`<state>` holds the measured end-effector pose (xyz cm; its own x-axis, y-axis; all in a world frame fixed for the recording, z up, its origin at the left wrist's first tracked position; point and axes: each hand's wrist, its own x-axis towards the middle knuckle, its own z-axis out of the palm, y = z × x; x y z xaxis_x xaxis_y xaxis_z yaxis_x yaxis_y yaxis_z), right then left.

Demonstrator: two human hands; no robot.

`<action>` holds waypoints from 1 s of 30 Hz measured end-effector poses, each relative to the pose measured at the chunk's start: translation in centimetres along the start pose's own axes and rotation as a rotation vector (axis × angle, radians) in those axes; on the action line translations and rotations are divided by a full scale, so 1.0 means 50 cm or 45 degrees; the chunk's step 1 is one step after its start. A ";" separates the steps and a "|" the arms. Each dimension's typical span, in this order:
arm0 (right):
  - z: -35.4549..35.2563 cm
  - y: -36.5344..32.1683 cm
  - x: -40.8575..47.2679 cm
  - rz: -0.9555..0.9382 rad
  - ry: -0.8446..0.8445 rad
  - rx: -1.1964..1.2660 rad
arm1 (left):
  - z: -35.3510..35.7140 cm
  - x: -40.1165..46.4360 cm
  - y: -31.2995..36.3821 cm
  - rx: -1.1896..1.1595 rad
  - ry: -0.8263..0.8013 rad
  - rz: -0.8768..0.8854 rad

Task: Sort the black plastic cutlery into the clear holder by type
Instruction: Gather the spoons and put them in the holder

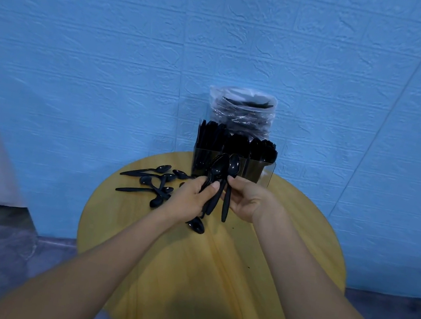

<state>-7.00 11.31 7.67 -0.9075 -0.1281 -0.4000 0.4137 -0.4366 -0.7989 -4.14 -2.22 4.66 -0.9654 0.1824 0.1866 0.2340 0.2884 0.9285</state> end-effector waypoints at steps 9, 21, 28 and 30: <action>0.004 0.006 -0.027 -0.205 0.026 -0.095 | 0.001 0.005 0.010 -0.150 0.065 -0.137; 0.016 0.030 -0.025 -0.389 0.145 -0.103 | 0.022 0.004 0.013 -0.262 -0.038 -0.193; 0.022 0.032 -0.031 -0.280 0.125 -0.116 | 0.018 0.006 0.012 -0.328 0.008 -0.249; 0.026 0.028 -0.030 -0.222 0.151 -0.143 | 0.026 0.003 0.021 -0.449 -0.043 -0.287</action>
<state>-5.13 9.73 7.75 -0.9539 0.0488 -0.2962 0.2630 -0.3401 -0.9029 -3.88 -0.70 5.24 -0.9821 0.1841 -0.0387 -0.0419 -0.0135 0.9990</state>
